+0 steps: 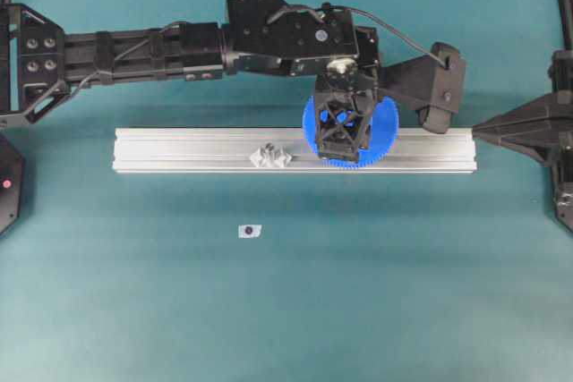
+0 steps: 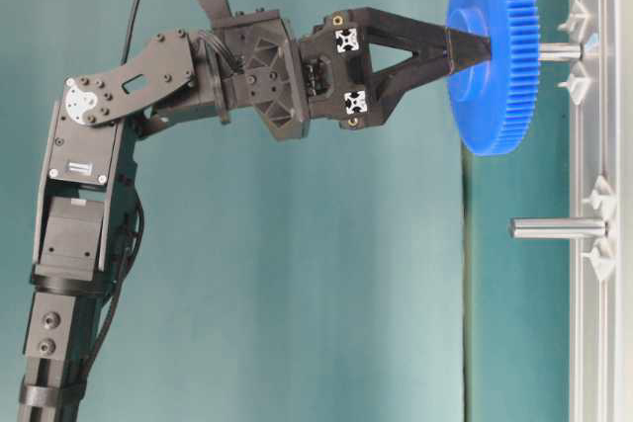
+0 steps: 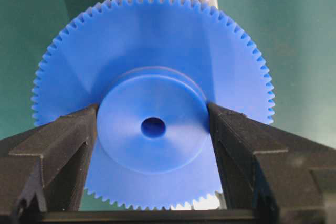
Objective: Find the location of the shaft and insert the large gear.
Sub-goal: 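Align the gear's center hole with the right metal shaft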
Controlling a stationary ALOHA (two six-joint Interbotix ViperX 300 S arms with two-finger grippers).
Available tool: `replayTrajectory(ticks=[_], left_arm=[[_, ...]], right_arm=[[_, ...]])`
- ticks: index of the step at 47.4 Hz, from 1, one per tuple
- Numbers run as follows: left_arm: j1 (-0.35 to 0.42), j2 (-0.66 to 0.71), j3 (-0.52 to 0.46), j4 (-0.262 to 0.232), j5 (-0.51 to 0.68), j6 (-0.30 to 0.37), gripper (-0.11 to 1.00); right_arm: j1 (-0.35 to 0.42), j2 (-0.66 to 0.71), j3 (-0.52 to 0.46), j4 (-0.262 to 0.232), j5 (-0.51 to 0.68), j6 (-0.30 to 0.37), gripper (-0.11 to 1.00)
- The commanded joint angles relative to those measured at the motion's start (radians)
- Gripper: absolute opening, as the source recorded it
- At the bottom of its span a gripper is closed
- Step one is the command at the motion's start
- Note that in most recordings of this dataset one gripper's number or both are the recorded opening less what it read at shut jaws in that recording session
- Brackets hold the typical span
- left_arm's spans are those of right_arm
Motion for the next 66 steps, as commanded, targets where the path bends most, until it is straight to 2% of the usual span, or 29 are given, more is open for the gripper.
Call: replayTrajectory(ticks=[1, 38, 43, 45, 66], left_arm=[[0.037, -0.015, -0.018, 0.006, -0.002, 0.003, 0.70], [0.032, -0.017, -0.044, 0.006, 0.011, -0.014, 0.71], [0.032, -0.018, -0.049, 0.006, 0.012, -0.020, 0.85], [0.032, -0.018, -0.052, 0.006, 0.012, -0.023, 0.87], [0.023, -0.015, -0.086, 0.006, 0.057, -0.043, 0.85]], right_arm=[[-0.002, 0.005, -0.011, 0.002, -0.005, 0.009, -0.02], [-0.002, 0.006, -0.011, 0.002, -0.003, 0.009, -0.02], [-0.002, 0.006, -0.011, 0.002, -0.003, 0.009, -0.02], [-0.003, 0.005, -0.011, 0.002, -0.003, 0.009, -0.02], [-0.003, 0.005, -0.011, 0.002, -0.003, 0.009, -0.02]])
